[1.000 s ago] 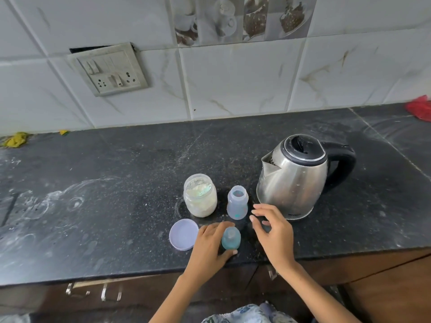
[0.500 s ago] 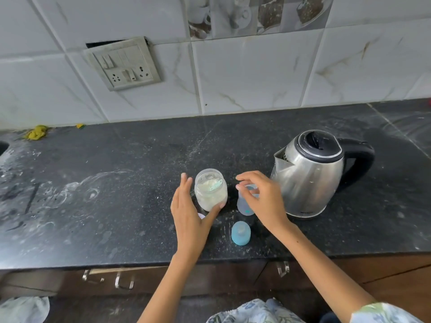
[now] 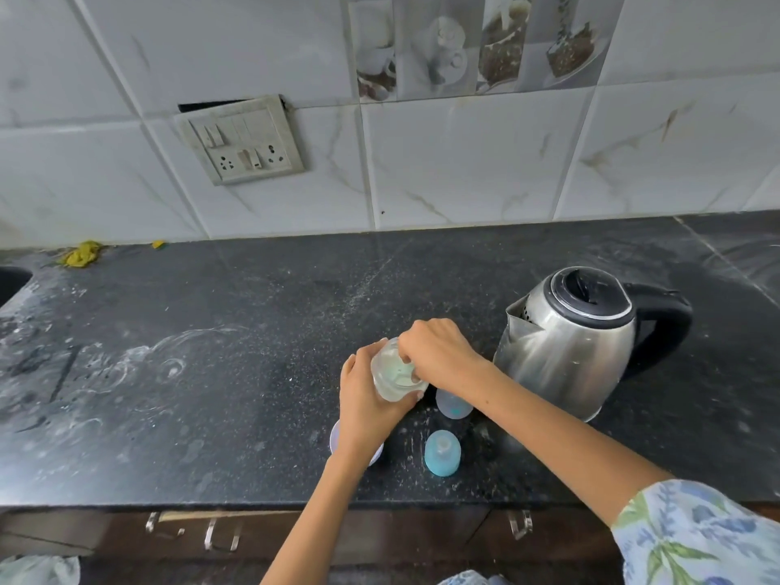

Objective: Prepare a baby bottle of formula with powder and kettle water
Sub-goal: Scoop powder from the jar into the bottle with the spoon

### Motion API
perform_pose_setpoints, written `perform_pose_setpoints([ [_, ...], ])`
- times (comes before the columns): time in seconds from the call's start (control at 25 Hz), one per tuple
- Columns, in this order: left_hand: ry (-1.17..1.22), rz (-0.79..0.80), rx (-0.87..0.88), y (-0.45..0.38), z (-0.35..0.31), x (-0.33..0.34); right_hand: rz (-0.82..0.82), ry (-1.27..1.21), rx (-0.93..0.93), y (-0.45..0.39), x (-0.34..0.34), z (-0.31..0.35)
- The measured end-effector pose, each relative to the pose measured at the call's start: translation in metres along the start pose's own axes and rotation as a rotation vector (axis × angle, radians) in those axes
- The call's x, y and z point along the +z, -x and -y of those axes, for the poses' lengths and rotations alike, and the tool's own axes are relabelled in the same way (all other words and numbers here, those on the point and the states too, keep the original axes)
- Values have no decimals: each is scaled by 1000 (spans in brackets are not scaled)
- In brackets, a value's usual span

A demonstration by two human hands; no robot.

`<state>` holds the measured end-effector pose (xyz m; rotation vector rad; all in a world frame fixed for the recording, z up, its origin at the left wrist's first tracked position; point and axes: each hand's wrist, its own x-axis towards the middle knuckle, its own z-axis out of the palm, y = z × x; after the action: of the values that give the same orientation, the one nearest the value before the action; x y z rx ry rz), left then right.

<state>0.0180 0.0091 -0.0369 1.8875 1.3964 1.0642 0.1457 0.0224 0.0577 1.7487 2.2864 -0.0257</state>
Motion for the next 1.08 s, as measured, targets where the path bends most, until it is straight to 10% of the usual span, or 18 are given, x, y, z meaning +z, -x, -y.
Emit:
perform_pose_setpoints([
  [0.4, -43, 43, 123, 1, 0, 1, -290, 125, -224, 8, 31, -26],
  [0.68, -65, 85, 191, 2, 0, 4, -94, 65, -287, 18, 29, -21],
  [1.08, -39, 57, 174, 3, 2, 2, -118, -750, -19, 19, 26, -23],
])
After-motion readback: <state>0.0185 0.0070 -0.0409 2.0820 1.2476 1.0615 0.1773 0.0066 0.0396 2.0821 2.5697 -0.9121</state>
